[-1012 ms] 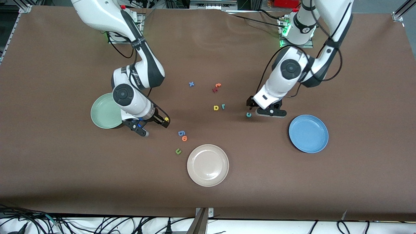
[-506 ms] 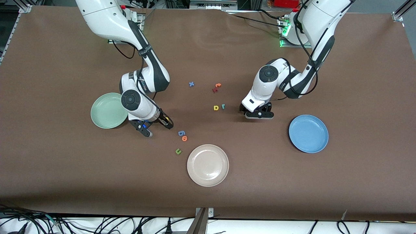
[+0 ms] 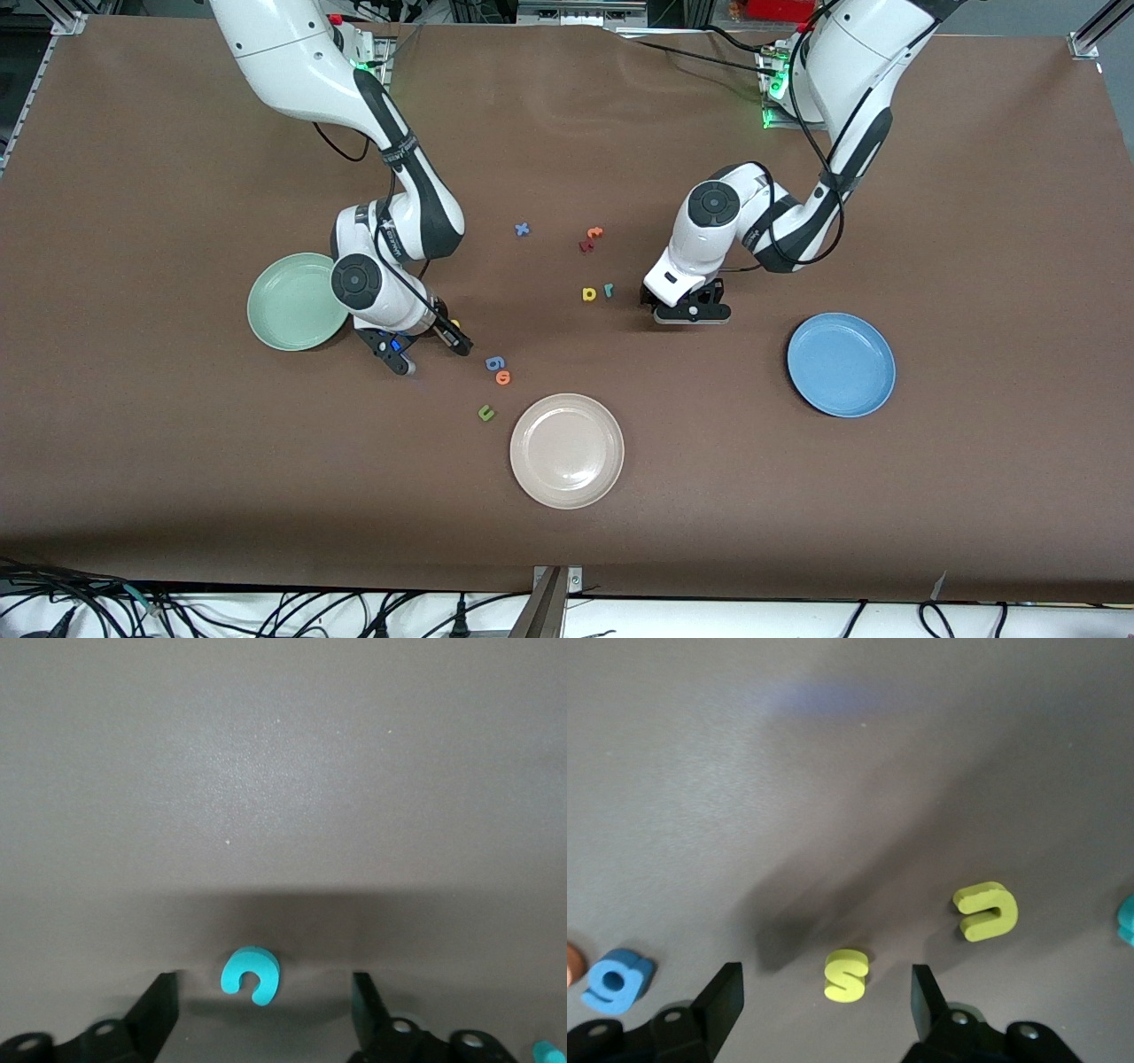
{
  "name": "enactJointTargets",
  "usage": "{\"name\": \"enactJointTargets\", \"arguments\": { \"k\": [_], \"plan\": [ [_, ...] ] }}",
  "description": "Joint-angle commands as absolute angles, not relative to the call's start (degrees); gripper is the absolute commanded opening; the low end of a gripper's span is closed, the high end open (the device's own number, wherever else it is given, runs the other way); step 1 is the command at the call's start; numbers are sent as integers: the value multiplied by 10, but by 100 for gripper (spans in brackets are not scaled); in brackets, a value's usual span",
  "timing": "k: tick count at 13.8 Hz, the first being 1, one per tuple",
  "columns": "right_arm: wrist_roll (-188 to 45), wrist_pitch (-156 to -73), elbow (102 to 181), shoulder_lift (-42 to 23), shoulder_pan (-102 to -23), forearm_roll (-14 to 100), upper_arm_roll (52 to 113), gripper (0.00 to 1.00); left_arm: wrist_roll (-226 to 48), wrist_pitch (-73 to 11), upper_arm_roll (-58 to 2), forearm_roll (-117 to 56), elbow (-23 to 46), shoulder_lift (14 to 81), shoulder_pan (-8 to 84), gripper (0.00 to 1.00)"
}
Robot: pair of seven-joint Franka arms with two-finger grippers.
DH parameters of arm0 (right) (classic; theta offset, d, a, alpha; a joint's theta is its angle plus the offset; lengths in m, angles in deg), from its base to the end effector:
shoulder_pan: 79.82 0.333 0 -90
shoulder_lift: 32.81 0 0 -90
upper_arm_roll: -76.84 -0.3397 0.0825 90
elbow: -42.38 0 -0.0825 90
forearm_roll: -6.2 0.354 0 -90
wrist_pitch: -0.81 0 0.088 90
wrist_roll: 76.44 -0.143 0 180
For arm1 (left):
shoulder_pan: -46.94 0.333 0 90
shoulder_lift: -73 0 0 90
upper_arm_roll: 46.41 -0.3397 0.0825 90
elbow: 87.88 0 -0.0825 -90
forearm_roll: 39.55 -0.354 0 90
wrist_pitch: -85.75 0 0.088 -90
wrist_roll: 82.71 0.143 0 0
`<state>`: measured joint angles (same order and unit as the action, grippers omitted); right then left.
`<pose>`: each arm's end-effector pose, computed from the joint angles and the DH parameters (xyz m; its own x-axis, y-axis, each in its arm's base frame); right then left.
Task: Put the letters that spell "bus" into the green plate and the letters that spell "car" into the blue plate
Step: 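Reach the right gripper to the yellow s while the left gripper reaches the cyan c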
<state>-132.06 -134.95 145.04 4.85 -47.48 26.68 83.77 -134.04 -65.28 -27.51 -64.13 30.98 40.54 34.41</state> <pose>0.5711 0.2912 0.1854 0.7072 -0.6846 -0.1764 -0.6975 -0.7164 -0.0162 0.4987 -0.3073 0.1780 0.9976 0.0264 0.0642 0.0262 -0.9996 0.0044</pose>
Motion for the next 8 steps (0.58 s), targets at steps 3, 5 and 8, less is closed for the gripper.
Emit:
{"name": "enactJointTargets", "arguments": {
  "k": [3,5,8],
  "plan": [
    [-1330,-1353,1449,57,-477,298,834,64,-1357,-651,-278,-662,294,396,343,57],
    [-1328,-1352,1449,57,-477,298,834,45,-1357,-650,-278,-662,294,396,343,51],
    [-1320,-1351,1449,57,-479,298,834,19,-1358,-648,-278,-662,294,396,343,43]
  ]
}}
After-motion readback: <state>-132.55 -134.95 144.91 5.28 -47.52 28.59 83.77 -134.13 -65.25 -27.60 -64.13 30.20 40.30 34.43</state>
